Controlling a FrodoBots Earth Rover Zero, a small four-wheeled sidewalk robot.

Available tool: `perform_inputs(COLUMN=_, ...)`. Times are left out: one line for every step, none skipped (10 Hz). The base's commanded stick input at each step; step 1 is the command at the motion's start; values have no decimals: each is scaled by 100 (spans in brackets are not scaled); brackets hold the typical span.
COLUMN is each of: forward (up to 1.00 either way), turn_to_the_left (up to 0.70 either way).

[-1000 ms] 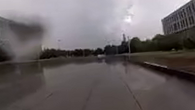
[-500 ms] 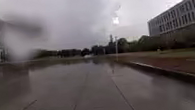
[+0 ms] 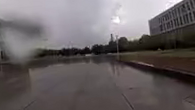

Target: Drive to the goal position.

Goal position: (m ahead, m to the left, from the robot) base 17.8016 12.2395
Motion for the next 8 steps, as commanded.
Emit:
perform_inputs(forward=70, turn_to_the_left=0)
perform_inputs(forward=70, turn_to_the_left=0)
perform_inputs(forward=70, turn_to_the_left=0)
perform_inputs(forward=70, turn_to_the_left=0)
perform_inputs(forward=70, turn_to_the_left=0)
perform_inputs(forward=70, turn_to_the_left=0)
perform_inputs(forward=70, turn_to_the_left=0)
perform_inputs(forward=70, turn_to_the_left=0)
